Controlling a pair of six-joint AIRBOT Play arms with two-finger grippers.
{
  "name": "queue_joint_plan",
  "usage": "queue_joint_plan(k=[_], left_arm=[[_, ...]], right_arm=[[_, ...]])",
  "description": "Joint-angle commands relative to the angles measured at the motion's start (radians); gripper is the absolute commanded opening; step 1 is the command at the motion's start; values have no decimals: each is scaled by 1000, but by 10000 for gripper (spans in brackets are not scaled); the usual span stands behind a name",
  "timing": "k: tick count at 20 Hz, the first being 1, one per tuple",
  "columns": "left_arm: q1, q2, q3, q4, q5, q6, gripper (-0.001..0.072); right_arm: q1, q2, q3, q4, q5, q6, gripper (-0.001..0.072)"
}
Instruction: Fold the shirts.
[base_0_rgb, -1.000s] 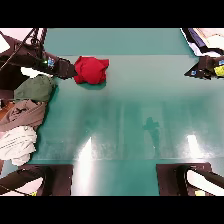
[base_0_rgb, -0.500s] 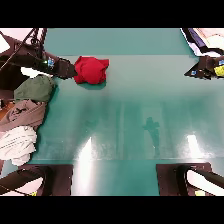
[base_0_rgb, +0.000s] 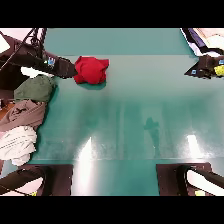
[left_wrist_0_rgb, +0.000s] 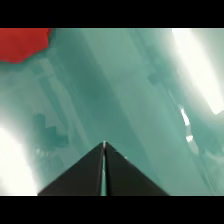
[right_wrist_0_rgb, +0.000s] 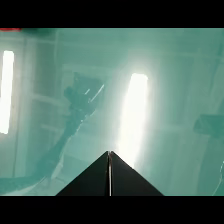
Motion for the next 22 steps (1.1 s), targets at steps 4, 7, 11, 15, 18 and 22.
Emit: queue_joint_plan(k=[4, 7, 11, 15, 18, 22], left_arm=[[28, -122, -2, 230, 310, -65, 710], [108, -291, -2, 209, 393, -86, 710], [148, -488, -1, 162, 526, -81, 710], [148, -581, 1, 2, 609, -1, 709], [148, -587, 10, -12, 621, -1, 476], [148, -576, 124, -23, 483, 7, 21]], right_arm=[[10, 1, 0, 8, -10, 1, 18], [9, 1, 0, 8, -8, 1, 18], [9, 0, 0, 8, 16, 1, 18], [9, 0, 0, 8, 10, 1, 18], [9, 0, 0, 8, 5, 1, 19], [9, 0, 8, 8, 11, 1, 19]])
